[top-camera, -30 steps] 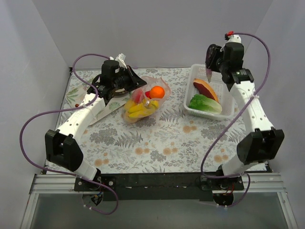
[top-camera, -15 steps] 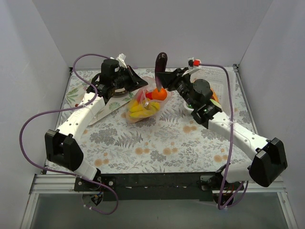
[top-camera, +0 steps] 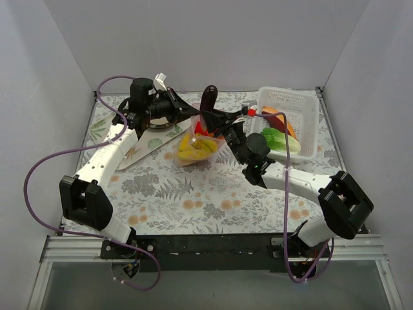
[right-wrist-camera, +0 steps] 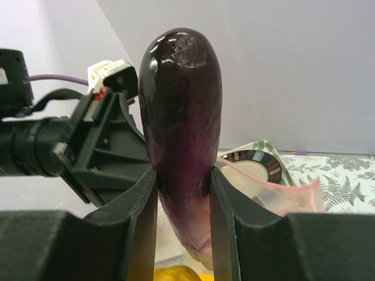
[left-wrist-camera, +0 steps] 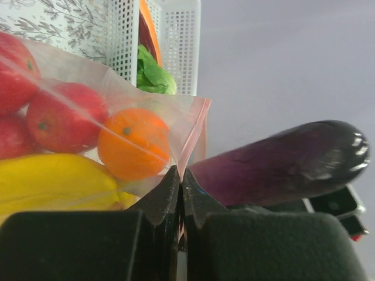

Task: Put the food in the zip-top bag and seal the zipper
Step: Place the fake vegetable in the zipper food storage bag.

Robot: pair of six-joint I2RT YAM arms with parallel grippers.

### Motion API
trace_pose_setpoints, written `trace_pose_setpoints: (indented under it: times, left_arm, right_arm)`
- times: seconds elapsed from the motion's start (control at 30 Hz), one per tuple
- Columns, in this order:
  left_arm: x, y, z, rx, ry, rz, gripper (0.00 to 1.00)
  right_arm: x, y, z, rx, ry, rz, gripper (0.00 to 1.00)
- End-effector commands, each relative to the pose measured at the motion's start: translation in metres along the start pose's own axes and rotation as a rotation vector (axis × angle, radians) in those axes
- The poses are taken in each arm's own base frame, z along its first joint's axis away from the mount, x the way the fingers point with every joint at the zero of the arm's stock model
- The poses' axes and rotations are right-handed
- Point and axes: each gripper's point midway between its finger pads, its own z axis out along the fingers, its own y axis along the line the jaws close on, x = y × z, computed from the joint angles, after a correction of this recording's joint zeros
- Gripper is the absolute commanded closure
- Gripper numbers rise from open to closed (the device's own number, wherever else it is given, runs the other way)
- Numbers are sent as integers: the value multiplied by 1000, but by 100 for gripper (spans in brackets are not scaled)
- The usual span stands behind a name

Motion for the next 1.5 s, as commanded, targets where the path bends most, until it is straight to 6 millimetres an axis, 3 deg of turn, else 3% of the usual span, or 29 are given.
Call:
trace_pose_setpoints:
  times: [0.0,0.17,0.23,0.3,0.53,0.7,0.77,0.97,1.0,1.03,1.07,1.1,1.13,1.23,1.27,1.3,1.33,1.47]
  left_arm:
    - [5,-28,-10,128,57,-32,100]
    - [7,-26,-8,130,66,-58,100]
    - [6,-26,-8,131,63,-59,100]
    - [5,-28,-9,134,59,-63,100]
    - [5,-29,-10,137,52,-64,100]
    - [6,-30,-10,140,54,-62,100]
    - [5,-29,-11,139,49,-63,100]
    - [3,-27,-10,136,40,-57,100]
    - [3,-25,-9,132,33,-54,100]
    - [3,-24,-9,129,31,-53,100]
    - [2,-22,-9,124,27,-51,100]
    - [4,-19,-9,119,26,-41,100]
    - [4,-17,-8,114,21,-34,100]
    - [7,-7,-7,97,26,-16,100]
    - [8,-6,-6,96,29,-13,100]
    - [10,-2,-5,90,35,-13,100]
    - [10,0,-5,88,31,-12,100]
    - [13,4,-6,85,29,1,100]
  right_arm:
    - [-35,4,-1,-7,-173,-24,96]
    - [-24,4,-3,-9,-151,-79,81]
    - [-18,1,-5,-1,-141,-95,65]
    - [-14,-1,-7,2,-131,-103,56]
    - [-2,-5,-13,8,-99,-125,49]
    - [7,-7,-16,16,-70,-137,27]
    - [7,-7,-16,16,-65,-147,24]
    - [1,-8,-18,52,-12,-177,16]
    - [-19,-2,-12,68,-39,-165,16]
    - [-5,-12,-15,120,53,-193,16]
    - [-8,-17,-15,167,82,-192,16]
    - [-38,-17,-8,239,58,-176,16]
    - [-22,-35,-17,317,183,-203,15]
    - [-52,-42,-17,397,229,-197,15]
    - [-39,-57,-31,449,329,-227,15]
    - [-38,-60,-34,445,369,-216,15]
    - [-46,-77,-34,473,376,-180,16]
    - [-34,-103,-39,416,522,-104,21]
